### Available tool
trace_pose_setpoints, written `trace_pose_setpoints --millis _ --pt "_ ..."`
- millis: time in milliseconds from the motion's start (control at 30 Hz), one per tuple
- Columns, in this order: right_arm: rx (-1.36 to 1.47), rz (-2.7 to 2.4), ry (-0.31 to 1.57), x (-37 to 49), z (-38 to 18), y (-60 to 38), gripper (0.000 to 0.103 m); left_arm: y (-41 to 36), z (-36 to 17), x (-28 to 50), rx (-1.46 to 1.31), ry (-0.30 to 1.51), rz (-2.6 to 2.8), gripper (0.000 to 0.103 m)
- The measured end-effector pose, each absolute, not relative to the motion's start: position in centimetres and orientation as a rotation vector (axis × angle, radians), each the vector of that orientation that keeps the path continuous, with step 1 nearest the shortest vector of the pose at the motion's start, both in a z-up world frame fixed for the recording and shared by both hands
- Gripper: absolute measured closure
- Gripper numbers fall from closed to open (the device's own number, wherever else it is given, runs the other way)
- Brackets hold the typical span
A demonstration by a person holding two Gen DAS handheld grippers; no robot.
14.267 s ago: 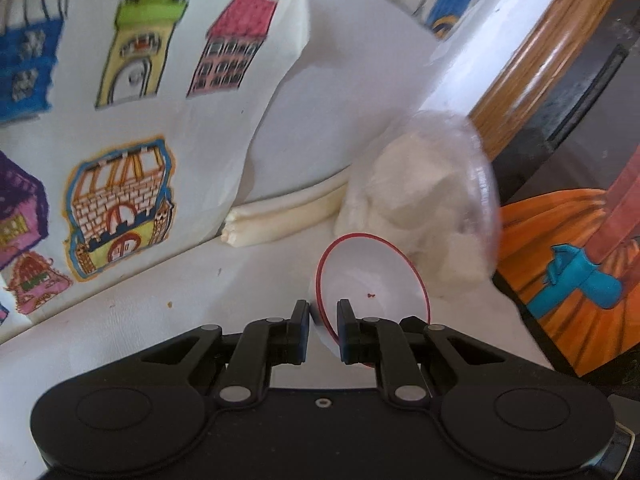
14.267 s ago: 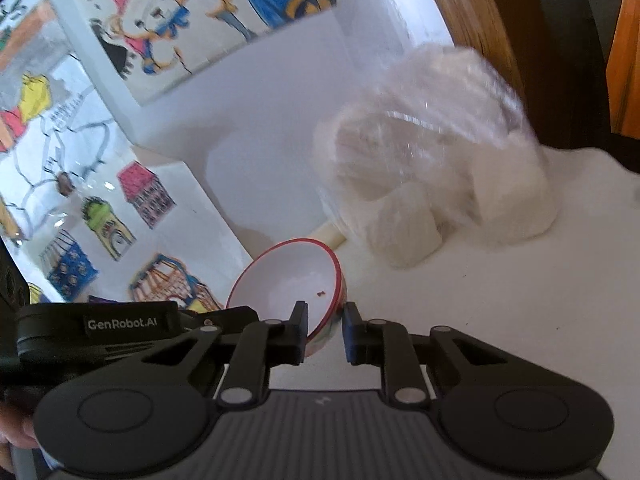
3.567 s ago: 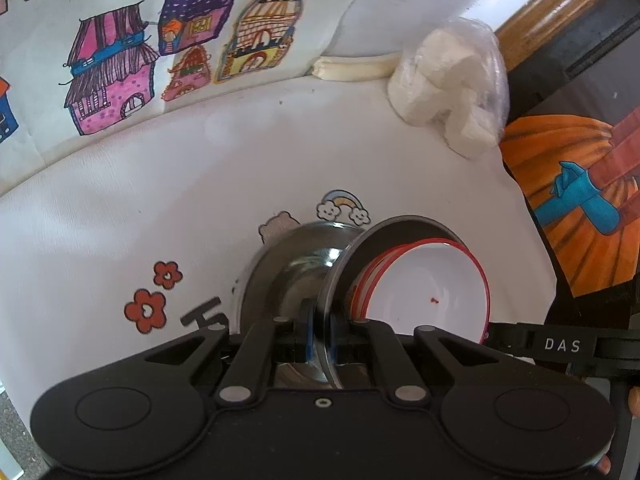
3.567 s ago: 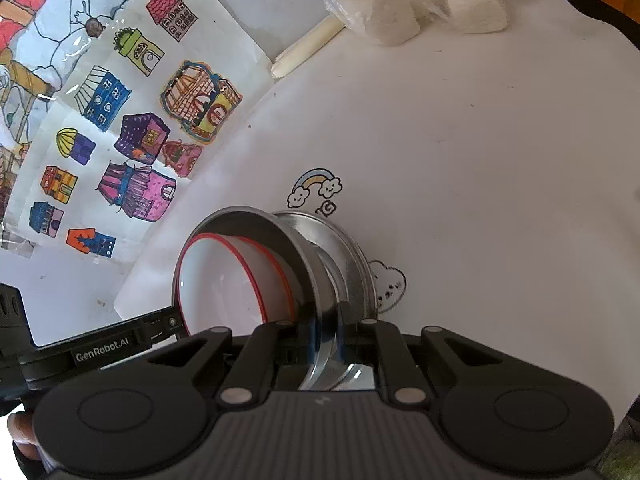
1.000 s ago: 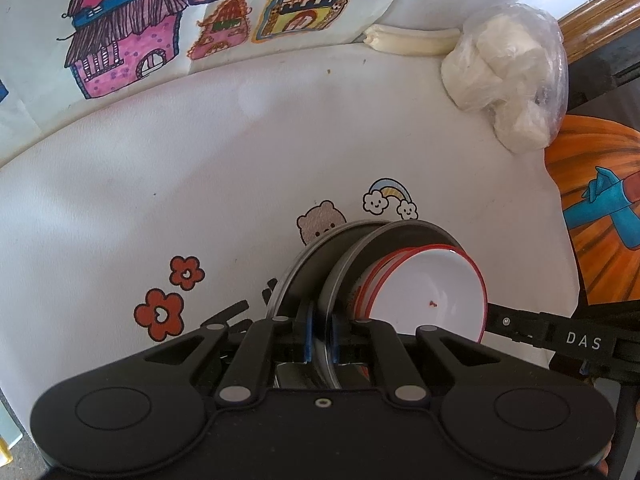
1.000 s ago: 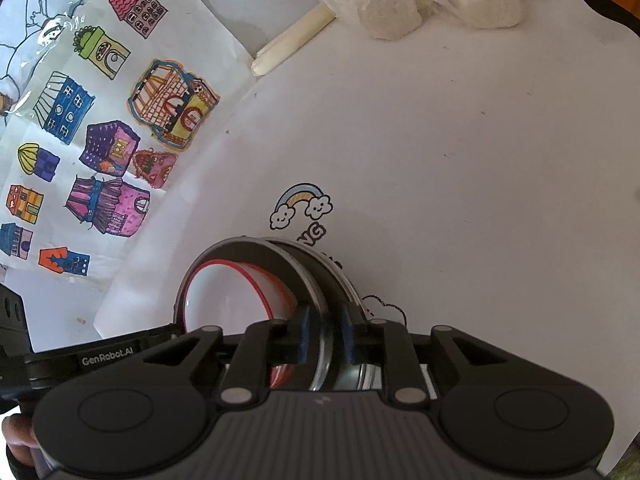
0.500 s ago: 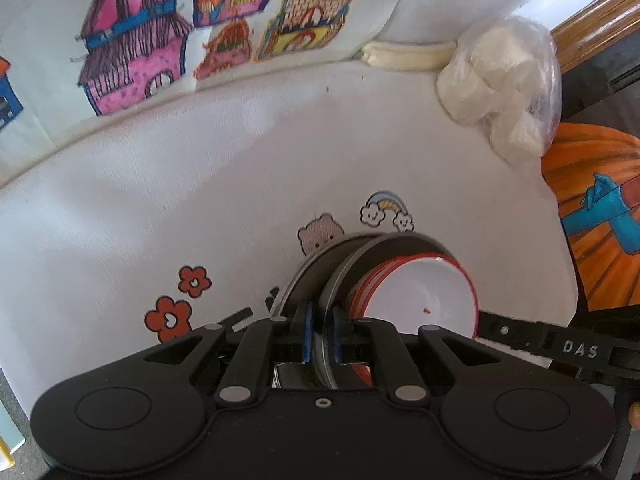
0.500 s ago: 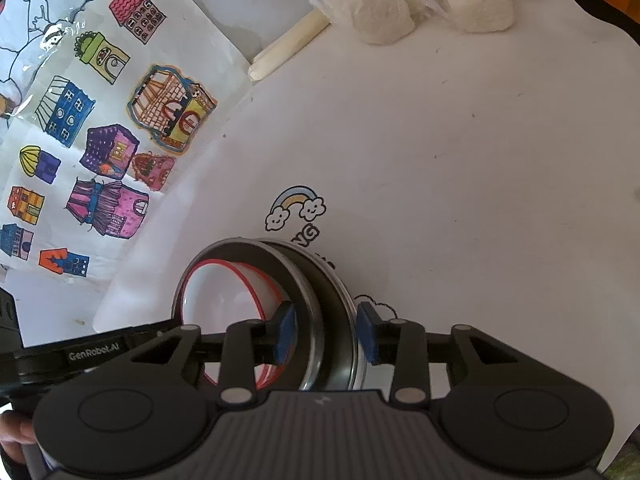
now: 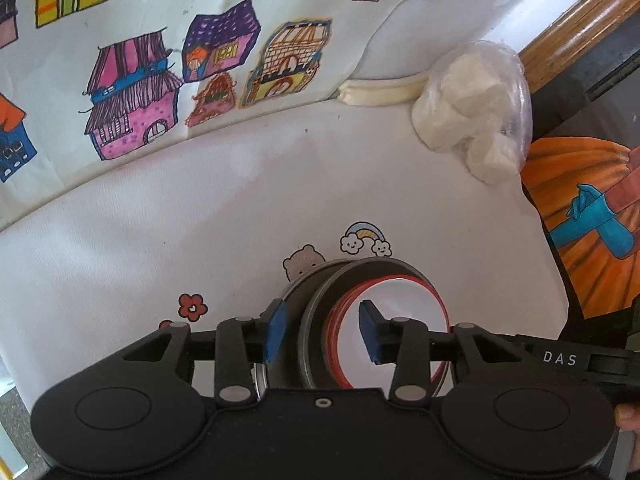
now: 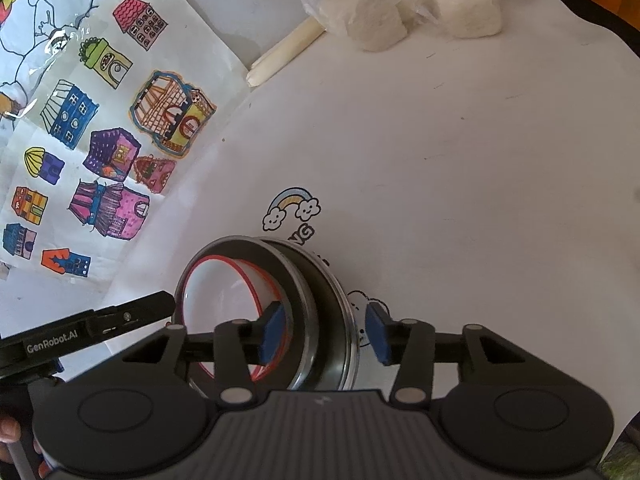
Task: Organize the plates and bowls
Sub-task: 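Open both tools to release the bowl stack on the plates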
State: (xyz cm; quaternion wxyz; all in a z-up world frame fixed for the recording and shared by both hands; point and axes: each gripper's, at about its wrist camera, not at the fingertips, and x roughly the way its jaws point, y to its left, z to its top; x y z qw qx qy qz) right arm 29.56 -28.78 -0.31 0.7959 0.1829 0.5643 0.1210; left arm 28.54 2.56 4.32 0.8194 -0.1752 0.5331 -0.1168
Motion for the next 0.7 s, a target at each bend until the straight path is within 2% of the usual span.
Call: trace_pose_setpoints --millis 167,233,367,500,567,633,700 --pt "0.391 0.260 1.202 29.1 0.2 -28.9 0.043 2.5 4.8 28.0 -0.360 1.114 -0.254 0.052" --pt "0.394 0.264 1.196 29.0 0.5 -29.0 0.036 2.5 4.9 27.9 -0.363 1.110 -0.258 0.045" --pt "0.395 0.271 1.180 28.5 1.1 -28.9 0.031 2.6 5.1 27.4 -0.353 1.095 -0.258 0.040" --pt "0.385 0.264 1.170 28.1 1.5 -29.0 0.026 2.7 5.4 27.0 -0.356 1.092 -0.256 0.026" --pt "0.381 0.259 1.162 27.9 1.7 -29.1 0.021 2.9 5.6 26.6 -0.355 1.081 -0.255 0.024" --pt "0.372 0.254 1.150 27.7 2.0 -29.3 0.016 3.0 5.9 26.3 -0.350 1.069 -0.251 0.018" --pt "0.374 0.255 1.142 27.4 2.3 -29.4 0.012 3.1 6.2 25.9 -0.344 1.054 -0.247 0.017"
